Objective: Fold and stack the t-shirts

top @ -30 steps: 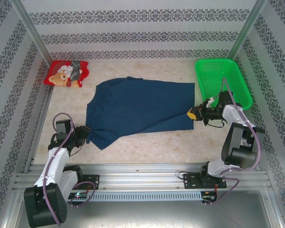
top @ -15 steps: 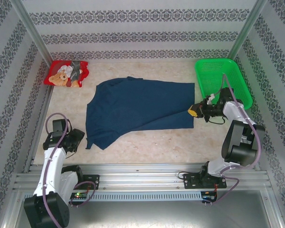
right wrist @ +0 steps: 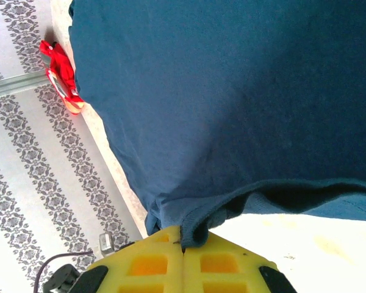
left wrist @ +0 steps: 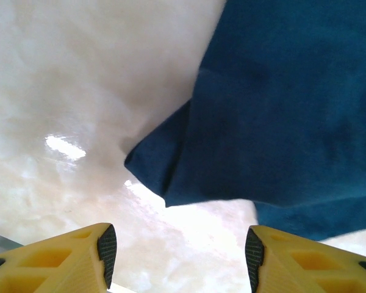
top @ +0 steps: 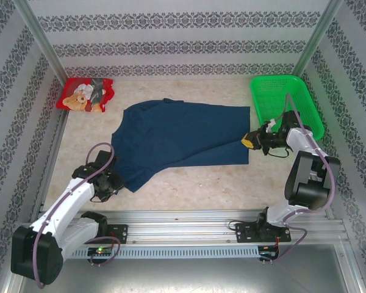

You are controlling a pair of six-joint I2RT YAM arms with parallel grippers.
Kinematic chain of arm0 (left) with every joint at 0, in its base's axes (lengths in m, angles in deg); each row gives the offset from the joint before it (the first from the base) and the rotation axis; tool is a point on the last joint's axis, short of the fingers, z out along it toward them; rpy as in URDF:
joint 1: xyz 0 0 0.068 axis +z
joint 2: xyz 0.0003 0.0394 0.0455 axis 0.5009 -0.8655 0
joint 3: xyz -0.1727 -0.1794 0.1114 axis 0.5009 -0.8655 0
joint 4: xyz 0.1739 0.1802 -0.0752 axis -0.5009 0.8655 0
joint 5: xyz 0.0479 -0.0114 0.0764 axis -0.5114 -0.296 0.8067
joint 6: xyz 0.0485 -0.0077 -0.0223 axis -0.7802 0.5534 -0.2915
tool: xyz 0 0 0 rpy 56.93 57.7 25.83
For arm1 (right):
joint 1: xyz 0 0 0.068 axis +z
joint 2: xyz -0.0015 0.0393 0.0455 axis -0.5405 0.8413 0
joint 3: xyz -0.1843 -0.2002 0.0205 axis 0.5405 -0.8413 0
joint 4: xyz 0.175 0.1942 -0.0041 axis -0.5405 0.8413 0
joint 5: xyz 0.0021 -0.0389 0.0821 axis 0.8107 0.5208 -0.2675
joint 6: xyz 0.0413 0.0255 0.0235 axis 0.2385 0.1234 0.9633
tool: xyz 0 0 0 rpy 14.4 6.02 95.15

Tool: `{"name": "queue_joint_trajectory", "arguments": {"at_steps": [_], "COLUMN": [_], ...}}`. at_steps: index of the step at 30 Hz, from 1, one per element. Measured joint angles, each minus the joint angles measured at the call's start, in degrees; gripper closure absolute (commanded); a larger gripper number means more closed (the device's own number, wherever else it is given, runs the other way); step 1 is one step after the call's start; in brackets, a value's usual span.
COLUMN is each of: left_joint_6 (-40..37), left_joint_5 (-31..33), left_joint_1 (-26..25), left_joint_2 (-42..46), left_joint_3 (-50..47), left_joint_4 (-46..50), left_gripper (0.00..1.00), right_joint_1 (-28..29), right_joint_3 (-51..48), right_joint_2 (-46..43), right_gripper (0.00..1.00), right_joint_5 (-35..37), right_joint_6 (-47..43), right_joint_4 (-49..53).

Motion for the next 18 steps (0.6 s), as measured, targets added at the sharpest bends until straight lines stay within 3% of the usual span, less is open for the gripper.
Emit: {"name": "queue_joint_trajectory", "arguments": {"at_steps": [7, 13, 18], "left_joint_6": [-0.9, -2.4, -3.6], "left_joint_5": [3.9, 5.4, 5.3], "left_joint_1": [-3.4, -3.7, -3.7], "left_joint_2": [-10.2, -12.4, -16.6], "left_joint_3": [0.2, 0.4, 1.5], "left_joint_4": [-1.4, -5.2, -9.6], "left_gripper": [0.48, 0.49, 0.61], "right_joint_1": [-0.2, -0.6, -0.7], "right_joint_3": [0.6, 0.7, 0.7], "right_joint_2": [0.4, 0.4, 0.4], "right_gripper": [1.00, 1.00, 1.00], "right_joint_5": [0.0, -0.1, -0.1], "right_joint_6": [0.0, 0.0, 0.0], "right_joint_4": [0.0, 0.0, 0.0]}}
